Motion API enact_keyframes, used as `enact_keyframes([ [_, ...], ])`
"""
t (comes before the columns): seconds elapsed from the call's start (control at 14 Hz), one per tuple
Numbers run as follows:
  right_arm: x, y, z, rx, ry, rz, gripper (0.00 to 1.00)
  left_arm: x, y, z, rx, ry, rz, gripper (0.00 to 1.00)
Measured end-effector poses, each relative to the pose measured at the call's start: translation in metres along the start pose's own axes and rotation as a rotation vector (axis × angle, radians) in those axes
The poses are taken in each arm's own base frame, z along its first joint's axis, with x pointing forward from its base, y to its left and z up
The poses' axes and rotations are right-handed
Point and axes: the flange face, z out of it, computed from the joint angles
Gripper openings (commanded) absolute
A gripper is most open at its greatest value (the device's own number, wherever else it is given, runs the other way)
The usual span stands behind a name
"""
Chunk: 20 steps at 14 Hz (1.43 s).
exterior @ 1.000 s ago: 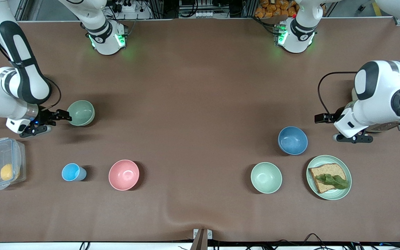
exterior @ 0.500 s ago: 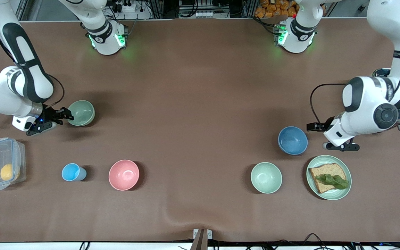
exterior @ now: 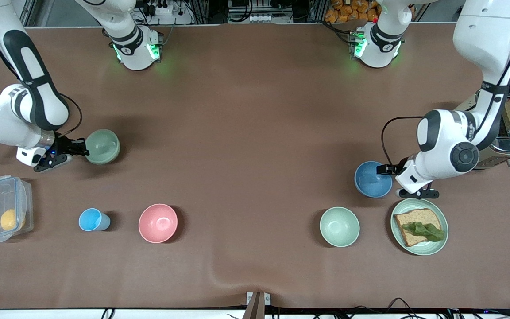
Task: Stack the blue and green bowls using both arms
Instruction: 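Lower the right gripper to the green bowl while the left gripper reaches the blue bowl, then grip the green bowl with the right gripper while the left gripper grips the blue bowl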
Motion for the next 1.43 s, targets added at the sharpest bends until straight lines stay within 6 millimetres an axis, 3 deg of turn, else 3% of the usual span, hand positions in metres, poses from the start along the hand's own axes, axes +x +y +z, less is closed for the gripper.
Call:
enact_keyframes([
  [0.36,0.008,-0.007,-0.009,0.026,-0.003,-0.001,0.0,0.004,0.005,0.02,-0.005,0.003,0.007,1.0],
  [0.71,0.033,-0.033,-0.056,0.062,-0.005,0.086,0.0,0.006,0.007,0.034,-0.008,-0.006,0.01,1.0],
  [0.86,0.044,-0.059,-0.071,0.056,-0.01,0.141,0.0,0.009,0.007,0.037,-0.01,0.013,0.008,0.17],
  [0.93,0.051,-0.077,-0.077,0.051,-0.014,0.168,0.0,0.01,0.007,0.038,-0.011,0.019,0.003,0.0],
  [1.14,0.069,-0.131,-0.091,0.038,-0.026,0.237,0.0,0.012,0.007,0.036,-0.012,0.027,-0.006,0.0],
  [1.43,0.081,-0.179,-0.097,0.025,-0.044,0.369,0.0,0.014,0.007,0.034,-0.013,0.04,-0.007,0.0],
])
